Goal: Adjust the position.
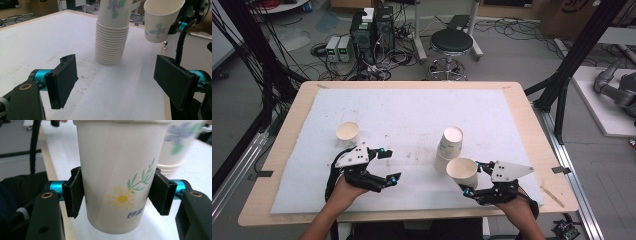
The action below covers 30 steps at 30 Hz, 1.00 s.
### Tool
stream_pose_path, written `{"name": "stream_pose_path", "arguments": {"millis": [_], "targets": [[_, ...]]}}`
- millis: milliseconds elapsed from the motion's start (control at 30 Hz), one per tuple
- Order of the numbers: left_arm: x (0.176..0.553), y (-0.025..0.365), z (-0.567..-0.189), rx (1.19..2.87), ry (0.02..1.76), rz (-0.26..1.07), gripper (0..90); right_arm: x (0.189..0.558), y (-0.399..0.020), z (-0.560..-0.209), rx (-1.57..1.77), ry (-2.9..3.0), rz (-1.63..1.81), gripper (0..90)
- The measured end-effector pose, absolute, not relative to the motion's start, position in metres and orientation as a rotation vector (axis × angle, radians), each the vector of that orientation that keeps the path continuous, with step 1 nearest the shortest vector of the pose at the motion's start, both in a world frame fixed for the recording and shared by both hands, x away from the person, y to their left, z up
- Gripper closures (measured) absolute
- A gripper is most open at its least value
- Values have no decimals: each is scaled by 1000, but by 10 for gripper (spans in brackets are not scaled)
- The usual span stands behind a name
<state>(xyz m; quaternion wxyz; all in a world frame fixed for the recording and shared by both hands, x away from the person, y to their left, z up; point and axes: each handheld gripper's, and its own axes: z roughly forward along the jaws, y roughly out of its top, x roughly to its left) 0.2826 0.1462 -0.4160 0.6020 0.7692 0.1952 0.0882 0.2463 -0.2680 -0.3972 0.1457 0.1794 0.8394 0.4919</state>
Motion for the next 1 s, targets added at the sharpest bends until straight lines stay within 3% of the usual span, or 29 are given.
{"name": "stream_pose_path", "arguments": {"millis": [500,1000], "targets": [[285,154,-419,1756,480,248,192,254,-303,-397,733,2125,1487,358],[285,163,-419,1712,512,312,194,279,-307,-399,887,1955,1438,356]]}}
